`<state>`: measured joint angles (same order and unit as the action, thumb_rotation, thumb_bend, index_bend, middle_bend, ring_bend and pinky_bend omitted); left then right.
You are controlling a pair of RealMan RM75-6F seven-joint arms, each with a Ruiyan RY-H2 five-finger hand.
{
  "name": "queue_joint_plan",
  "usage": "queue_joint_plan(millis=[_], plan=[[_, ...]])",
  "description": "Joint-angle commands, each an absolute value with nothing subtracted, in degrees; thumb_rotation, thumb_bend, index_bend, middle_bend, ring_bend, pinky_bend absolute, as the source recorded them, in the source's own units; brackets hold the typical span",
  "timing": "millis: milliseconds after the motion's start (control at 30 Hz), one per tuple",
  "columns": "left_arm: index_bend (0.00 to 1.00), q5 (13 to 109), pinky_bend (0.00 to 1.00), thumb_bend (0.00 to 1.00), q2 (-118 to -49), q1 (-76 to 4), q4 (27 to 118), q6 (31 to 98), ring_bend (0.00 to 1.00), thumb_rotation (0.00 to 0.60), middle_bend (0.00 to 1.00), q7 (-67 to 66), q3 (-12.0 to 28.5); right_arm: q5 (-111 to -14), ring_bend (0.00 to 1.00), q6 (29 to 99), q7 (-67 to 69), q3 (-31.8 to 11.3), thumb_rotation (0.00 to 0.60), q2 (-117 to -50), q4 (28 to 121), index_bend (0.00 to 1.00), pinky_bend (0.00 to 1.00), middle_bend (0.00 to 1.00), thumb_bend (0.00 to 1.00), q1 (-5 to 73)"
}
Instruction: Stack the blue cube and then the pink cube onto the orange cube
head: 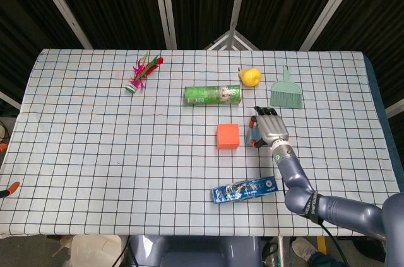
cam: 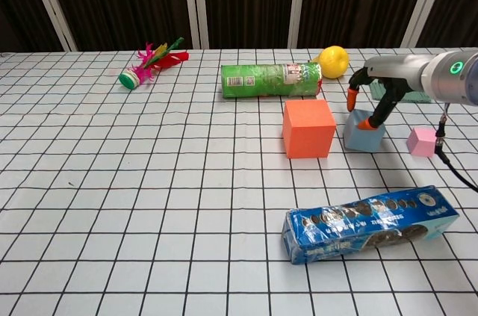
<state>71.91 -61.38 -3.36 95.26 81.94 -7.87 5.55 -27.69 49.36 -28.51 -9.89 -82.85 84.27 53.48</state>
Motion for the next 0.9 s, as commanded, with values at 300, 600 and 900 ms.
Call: queue_joint_plan(millis=[300,600,900], plan=[[0.16,72.06,0.02,0.2,-61.16,-3.28,95.22,81.97,0.0,0.6,0.0,-7.26,5.54,-28.71,0.09,51.78,-28.53,-10.87,0.6,-80.42,88.09,0.46,0.06,0.08,0.39,53.48],[0.16,72.43,0.02,0.2,-60.84,-3.06,95.25,82.18,0.0,0.6,0.0,-6.42,5.43,-28.23,0.09,54.92,-30.55,-12.12,0.6,-77.17,93.63,0.46,0.06,0.08,0.39,54.3],[0.16,72.36,0.02,0.2,-60.66,-3.13,94.96,81.87,0.0,0.6,0.0,-5.52,5.55,-26.24,0.09,59.29,-35.25,-13.3,0.6,-73.95,101.26,0.46,0.06,0.08,0.39,56.35]])
